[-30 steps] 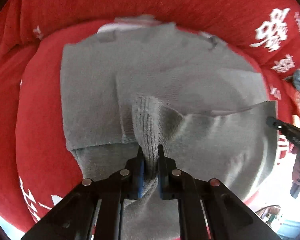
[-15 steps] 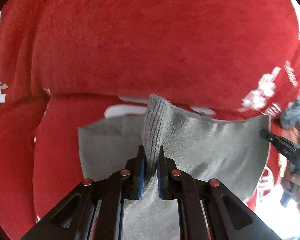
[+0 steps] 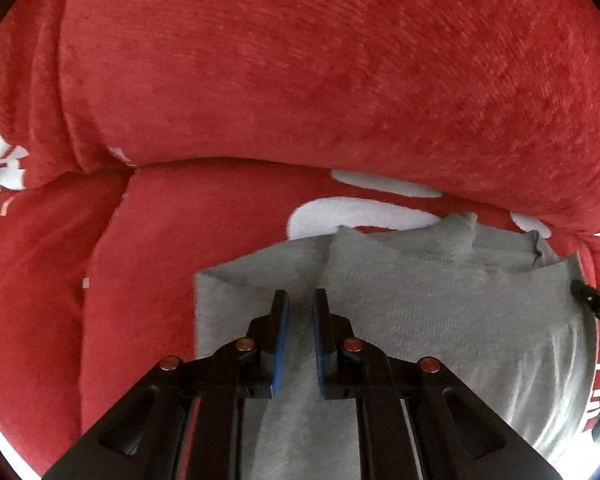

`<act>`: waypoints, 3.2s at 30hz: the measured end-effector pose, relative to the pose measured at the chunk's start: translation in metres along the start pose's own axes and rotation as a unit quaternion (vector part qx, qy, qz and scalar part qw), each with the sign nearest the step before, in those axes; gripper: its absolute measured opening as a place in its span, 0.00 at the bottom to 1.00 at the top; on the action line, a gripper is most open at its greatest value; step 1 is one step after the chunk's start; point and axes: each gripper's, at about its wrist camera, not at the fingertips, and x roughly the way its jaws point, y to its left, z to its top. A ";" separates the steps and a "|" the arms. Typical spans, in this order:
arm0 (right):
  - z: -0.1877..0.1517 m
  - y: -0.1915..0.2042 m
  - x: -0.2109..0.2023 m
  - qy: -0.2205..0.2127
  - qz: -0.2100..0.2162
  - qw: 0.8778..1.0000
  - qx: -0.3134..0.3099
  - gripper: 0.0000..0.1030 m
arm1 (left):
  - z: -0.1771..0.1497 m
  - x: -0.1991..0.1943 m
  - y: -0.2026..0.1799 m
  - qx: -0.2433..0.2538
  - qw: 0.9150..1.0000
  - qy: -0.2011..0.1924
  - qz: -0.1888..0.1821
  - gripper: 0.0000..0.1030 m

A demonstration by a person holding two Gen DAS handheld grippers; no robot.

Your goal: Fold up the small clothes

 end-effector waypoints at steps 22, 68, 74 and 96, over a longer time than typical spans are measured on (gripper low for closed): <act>-0.134 -0.003 -0.082 0.064 0.148 0.981 0.107 0.45 | -0.108 -0.058 0.030 -0.041 0.996 0.074 -0.027 0.94; -0.196 -0.004 -0.090 0.096 0.112 0.971 0.187 0.15 | -0.172 -0.073 0.064 -0.082 0.992 0.097 -0.020 0.19; -0.192 0.042 -0.086 0.109 0.141 0.972 0.155 0.16 | -0.172 -0.074 0.053 -0.050 0.992 0.111 -0.035 0.19; -0.165 0.164 -0.077 0.125 0.196 0.969 0.083 0.36 | -0.166 -0.067 0.067 -0.015 0.993 0.116 0.000 1.00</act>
